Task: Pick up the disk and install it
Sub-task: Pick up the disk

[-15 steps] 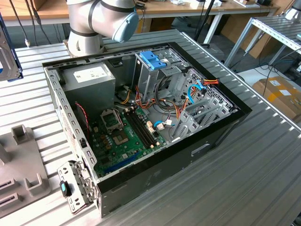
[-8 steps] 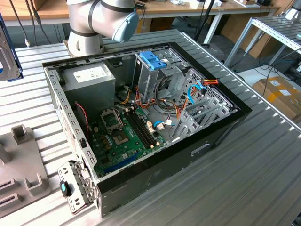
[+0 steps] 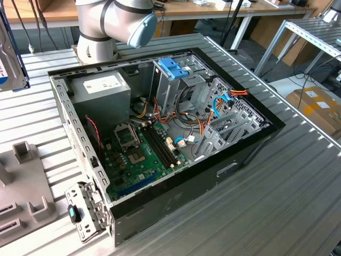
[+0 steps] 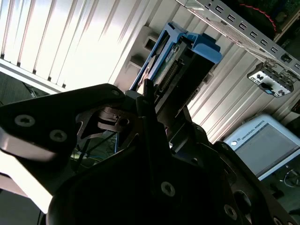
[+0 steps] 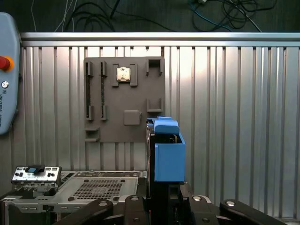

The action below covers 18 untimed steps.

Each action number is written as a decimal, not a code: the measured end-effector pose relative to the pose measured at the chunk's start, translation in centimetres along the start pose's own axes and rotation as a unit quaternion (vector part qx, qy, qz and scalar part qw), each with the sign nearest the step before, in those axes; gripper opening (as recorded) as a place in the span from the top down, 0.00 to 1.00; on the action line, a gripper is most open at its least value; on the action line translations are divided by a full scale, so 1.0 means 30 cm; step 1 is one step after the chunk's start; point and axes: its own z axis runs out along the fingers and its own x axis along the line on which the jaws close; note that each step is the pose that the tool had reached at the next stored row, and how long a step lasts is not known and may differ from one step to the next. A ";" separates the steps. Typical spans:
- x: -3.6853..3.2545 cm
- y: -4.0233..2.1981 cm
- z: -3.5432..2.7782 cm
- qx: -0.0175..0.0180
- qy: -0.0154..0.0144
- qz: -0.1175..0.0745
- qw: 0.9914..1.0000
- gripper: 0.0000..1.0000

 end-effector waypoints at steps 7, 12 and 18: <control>0.000 -0.047 0.001 0.000 0.000 0.000 1.000 0.65; 0.000 -0.082 0.002 0.000 0.000 0.000 1.000 0.65; 0.000 -0.138 0.004 0.000 0.000 0.000 1.000 0.65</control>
